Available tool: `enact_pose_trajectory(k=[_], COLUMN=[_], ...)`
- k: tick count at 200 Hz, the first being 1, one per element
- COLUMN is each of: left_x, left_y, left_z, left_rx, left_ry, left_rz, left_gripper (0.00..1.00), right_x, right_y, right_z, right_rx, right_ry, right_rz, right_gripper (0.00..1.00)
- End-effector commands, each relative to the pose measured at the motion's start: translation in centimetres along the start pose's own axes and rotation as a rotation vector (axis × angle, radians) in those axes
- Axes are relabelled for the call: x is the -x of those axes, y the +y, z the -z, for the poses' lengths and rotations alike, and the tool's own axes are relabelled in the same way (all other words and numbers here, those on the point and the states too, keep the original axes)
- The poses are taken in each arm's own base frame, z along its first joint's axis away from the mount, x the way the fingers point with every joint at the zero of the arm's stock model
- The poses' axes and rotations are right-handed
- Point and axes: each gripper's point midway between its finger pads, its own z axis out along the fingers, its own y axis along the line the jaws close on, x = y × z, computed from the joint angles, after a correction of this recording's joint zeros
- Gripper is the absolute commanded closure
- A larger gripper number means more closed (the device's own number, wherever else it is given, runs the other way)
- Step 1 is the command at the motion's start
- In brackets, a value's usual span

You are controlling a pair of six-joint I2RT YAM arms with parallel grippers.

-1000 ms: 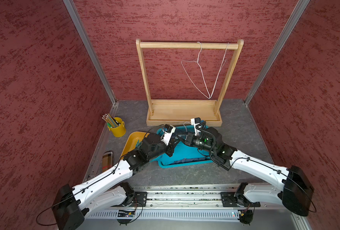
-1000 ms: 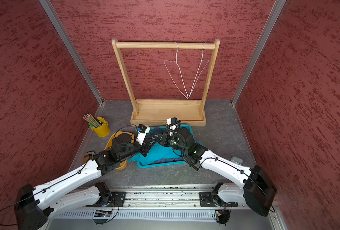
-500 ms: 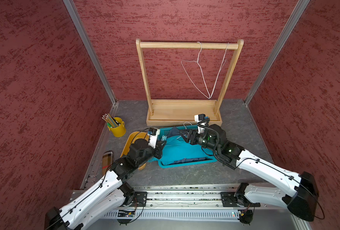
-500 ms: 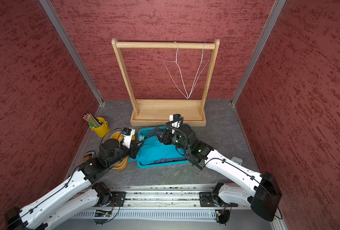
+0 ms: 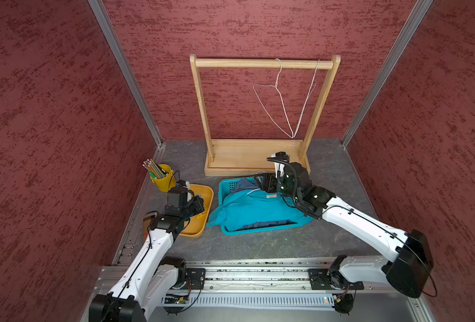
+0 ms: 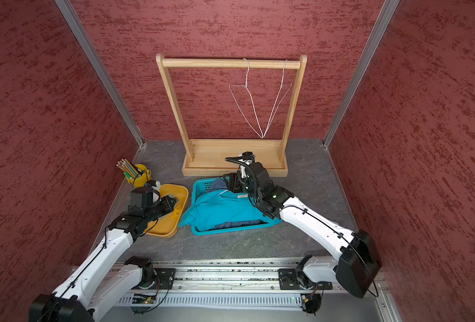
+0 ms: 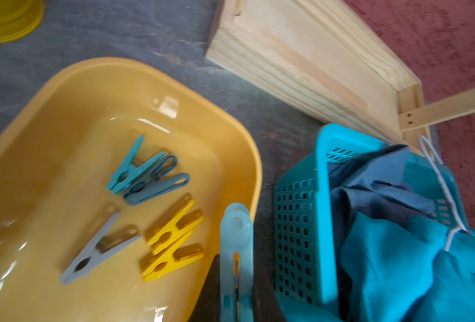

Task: Remove the clothespins securing t-shirts to the hanger
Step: Place the clothespin in the storage box, then pick up the hanger from the basket.

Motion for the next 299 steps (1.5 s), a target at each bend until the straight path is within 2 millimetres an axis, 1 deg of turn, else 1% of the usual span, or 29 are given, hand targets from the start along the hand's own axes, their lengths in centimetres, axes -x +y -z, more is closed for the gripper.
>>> enact_pose_trajectory(k=[1, 3, 6, 10, 23, 33, 35, 37, 39, 53, 61, 67, 82, 99, 116, 140, 158, 175, 187, 215, 234, 253, 260, 267, 276, 290, 299], left_x=[-1.3, -1.2, -1.2, -1.3, -1.0, -0.8, -0.7, -0.6, -0.6, -0.2, -0.1, 0.0, 0.3, 0.3, -0.1, -0.1, 0.3, 0.6, 0.7, 0.4, 0.1, 0.0, 0.1, 0.0, 0.2, 0.2, 0.3], left_y=[2.6, 2.8, 2.9, 3.0, 3.1, 3.2, 3.2, 3.2, 3.3, 3.4, 3.3, 3.1, 2.4, 1.4, -0.3, -1.6, -2.6, -3.4, -4.1, -4.7, -4.8, -4.9, -4.9, -4.9, -4.9, -4.9, -5.1], left_z=[0.5, 0.5, 0.4, 0.4, 0.2, 0.2, 0.2, 0.2, 0.2, 0.3, 0.3, 0.4, 0.7, 1.1, 1.6, 2.1, 2.4, 2.2, 2.1, 1.3, 1.0, 1.3, 1.5, 1.7, 2.0, 2.5, 2.8], left_rx=[0.08, 0.082, 0.081, 0.075, 0.06, 0.066, 0.065, 0.067, 0.069, 0.082, 0.077, 0.067, 0.025, -0.029, -0.113, -0.13, -0.132, -0.137, -0.146, -0.15, -0.151, -0.156, -0.159, -0.161, -0.164, -0.172, -0.181], left_ry=[0.014, 0.007, 0.005, 0.003, -0.013, -0.028, -0.029, -0.034, -0.034, -0.051, -0.057, -0.062, -0.085, -0.1, -0.08, -0.064, -0.081, -0.101, -0.105, -0.086, -0.074, -0.072, -0.075, -0.082, -0.095, -0.112, -0.124], left_rz=[0.053, 0.059, 0.066, 0.073, 0.084, 0.086, 0.086, 0.085, 0.087, 0.091, 0.088, 0.084, 0.061, 0.041, -0.011, -0.057, -0.091, -0.122, -0.14, -0.157, -0.156, -0.158, -0.161, -0.164, -0.166, -0.179, -0.189], left_gripper=[0.88, 0.87, 0.86, 0.83, 0.76, 0.68, 0.64, 0.63, 0.59, 0.46, 0.42, 0.4, 0.39, 0.39, 0.4, 0.41, 0.41, 0.41, 0.41, 0.41, 0.41, 0.41, 0.41, 0.41, 0.41, 0.41, 0.41], right_x=[0.0, 0.2, -0.3, -0.4, -0.3, 0.1, 0.2, 0.3, 0.3, 0.5, 0.2, 0.0, -0.6, -0.9, -1.0, -1.6, -2.5, -3.4, -3.9, -4.4, -4.2, -4.0, -3.9, -3.8, -3.3, -2.4, -1.4], right_y=[-0.3, -0.3, -0.9, -1.2, -2.1, -2.9, -2.9, -3.1, -3.2, -4.1, -4.5, -5.0, -5.9, -5.8, -5.9, -6.5, -7.2, -7.7, -8.1, -8.8, -9.0, -9.2, -9.2, -9.1, -8.8, -8.0, -7.3], right_z=[-1.8, -1.8, -2.6, -3.0, -3.7, -3.9, -3.8, -3.8, -3.8, -3.9, -4.0, -4.2, -4.9, -5.4, -5.7, -6.3, -6.7, -7.1, -7.5, -8.4, -8.4, -8.3, -8.3, -8.4, -8.2, -7.9, -7.4], right_rx=[-0.027, -0.028, -0.046, -0.061, -0.101, -0.123, -0.124, -0.127, -0.129, -0.138, -0.14, -0.147, -0.172, -0.157, -0.145, -0.164, -0.191, -0.205, -0.222, -0.262, -0.276, -0.288, -0.287, -0.284, -0.274, -0.251, -0.23], right_ry=[0.027, 0.022, 0.038, 0.041, 0.035, 0.02, 0.018, 0.012, 0.011, -0.005, 0.003, 0.015, 0.06, 0.095, 0.105, 0.145, 0.189, 0.227, 0.258, 0.309, 0.31, 0.306, 0.305, 0.302, 0.286, 0.252, 0.218], right_rz=[0.033, 0.033, 0.034, 0.036, 0.033, 0.017, 0.015, 0.009, 0.007, -0.017, -0.019, -0.019, -0.018, -0.014, -0.019, -0.02, -0.015, -0.007, 0.002, 0.028, 0.045, 0.062, 0.066, 0.071, 0.077, 0.091, 0.104], right_gripper=[0.38, 0.38, 0.38, 0.38, 0.37, 0.37, 0.37, 0.37, 0.37, 0.37, 0.37, 0.36, 0.36, 0.37, 0.37, 0.38, 0.44, 0.5, 0.53, 0.57, 0.6, 0.69, 0.7, 0.79, 0.86, 0.94, 1.0])
